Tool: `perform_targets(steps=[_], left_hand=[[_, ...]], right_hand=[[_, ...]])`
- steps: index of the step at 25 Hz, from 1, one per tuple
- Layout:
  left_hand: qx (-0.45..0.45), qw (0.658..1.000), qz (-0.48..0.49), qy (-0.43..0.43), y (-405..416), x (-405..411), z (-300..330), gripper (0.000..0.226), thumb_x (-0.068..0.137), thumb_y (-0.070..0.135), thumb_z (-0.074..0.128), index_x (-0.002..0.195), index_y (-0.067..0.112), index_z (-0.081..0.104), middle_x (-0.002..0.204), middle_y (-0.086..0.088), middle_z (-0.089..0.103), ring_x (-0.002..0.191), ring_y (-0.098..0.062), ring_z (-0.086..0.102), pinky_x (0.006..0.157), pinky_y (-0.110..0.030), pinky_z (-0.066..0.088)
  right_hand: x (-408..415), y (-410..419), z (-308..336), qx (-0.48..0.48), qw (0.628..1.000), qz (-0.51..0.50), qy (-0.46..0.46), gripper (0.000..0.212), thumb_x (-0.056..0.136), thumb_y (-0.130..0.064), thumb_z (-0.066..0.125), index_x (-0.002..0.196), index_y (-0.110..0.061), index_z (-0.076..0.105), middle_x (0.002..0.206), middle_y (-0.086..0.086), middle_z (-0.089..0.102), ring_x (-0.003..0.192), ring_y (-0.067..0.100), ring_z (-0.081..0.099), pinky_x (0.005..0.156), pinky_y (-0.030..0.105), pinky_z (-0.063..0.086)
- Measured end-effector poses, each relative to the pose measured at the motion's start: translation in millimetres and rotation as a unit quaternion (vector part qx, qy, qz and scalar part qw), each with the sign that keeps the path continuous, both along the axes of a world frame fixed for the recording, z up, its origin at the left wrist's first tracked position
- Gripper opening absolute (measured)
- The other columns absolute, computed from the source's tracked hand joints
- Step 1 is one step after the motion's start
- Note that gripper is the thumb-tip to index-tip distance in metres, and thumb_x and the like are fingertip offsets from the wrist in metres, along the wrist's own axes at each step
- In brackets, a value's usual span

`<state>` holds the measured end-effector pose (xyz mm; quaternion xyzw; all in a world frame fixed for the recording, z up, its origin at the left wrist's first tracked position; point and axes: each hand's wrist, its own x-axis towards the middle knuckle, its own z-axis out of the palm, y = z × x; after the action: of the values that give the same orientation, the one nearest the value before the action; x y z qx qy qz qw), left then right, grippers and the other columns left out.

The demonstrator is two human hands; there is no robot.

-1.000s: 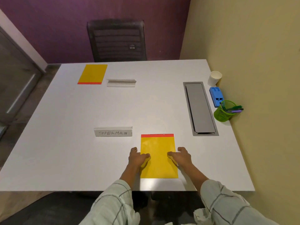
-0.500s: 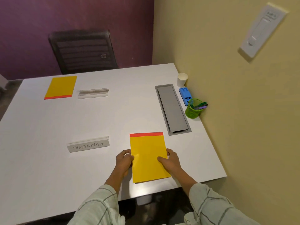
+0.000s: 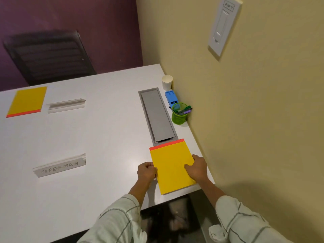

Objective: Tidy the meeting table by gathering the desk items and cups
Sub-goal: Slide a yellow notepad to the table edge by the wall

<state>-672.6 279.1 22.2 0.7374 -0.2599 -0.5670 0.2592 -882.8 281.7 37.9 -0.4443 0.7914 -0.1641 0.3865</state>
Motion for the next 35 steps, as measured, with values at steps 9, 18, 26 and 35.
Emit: perform_targets(steps=[9, 18, 26, 35], left_hand=[[-0.046, 0.977, -0.110, -0.174, 0.0, -72.2, 0.6, 0.032, 0.078, -0.009, 0.055, 0.058, 0.014, 0.046, 0.058, 0.002, 0.041, 0.057, -0.013, 0.037, 0.051, -0.019, 0.028], [-0.065, 0.867, -0.343, -0.355, 1.7, -82.3, -2.1, 0.034, 0.081, 0.023, 0.064, 0.109, 0.006, 0.055, 0.112, -0.011, 0.055, 0.106, -0.027, 0.054, 0.074, -0.029, 0.046], [-0.107, 0.715, -0.600, -0.343, 27.9, -82.9, -32.2, 0.127, 0.070, 0.066, 0.070, 0.153, 0.006, -0.006, 0.160, -0.014, -0.020, 0.148, -0.033, -0.017, 0.121, -0.049, 0.006], [-0.134, 0.726, -0.585, -0.336, 36.8, -78.8, -38.2, 0.113, 0.082, 0.061, 0.062, 0.153, 0.005, -0.006, 0.160, -0.014, -0.019, 0.148, -0.032, -0.017, 0.121, -0.045, 0.004]], right_hand=[[-37.2, 1.8, -30.6, 0.000, 0.996, 0.068, 0.064, 0.077, 0.078, -0.018, 0.074, 0.143, -0.001, 0.036, 0.129, 0.021, 0.049, 0.112, 0.034, 0.051, 0.089, 0.036, 0.045], [-39.9, 17.7, -51.8, -0.003, 0.968, 0.180, 0.173, 0.080, 0.079, -0.032, 0.069, 0.146, -0.010, 0.031, 0.156, 0.017, 0.021, 0.141, 0.036, 0.021, 0.109, 0.045, 0.034], [-41.1, 46.6, -76.1, -0.018, 0.910, 0.359, 0.206, 0.103, 0.079, -0.065, 0.058, 0.154, -0.011, 0.014, 0.161, 0.016, -0.004, 0.149, 0.035, -0.006, 0.117, 0.053, 0.008], [-46.1, 53.6, -80.0, -0.022, 0.903, 0.373, 0.213, 0.110, 0.076, -0.071, 0.059, 0.155, -0.013, 0.007, 0.161, 0.015, -0.011, 0.148, 0.034, -0.011, 0.117, 0.055, 0.009]])
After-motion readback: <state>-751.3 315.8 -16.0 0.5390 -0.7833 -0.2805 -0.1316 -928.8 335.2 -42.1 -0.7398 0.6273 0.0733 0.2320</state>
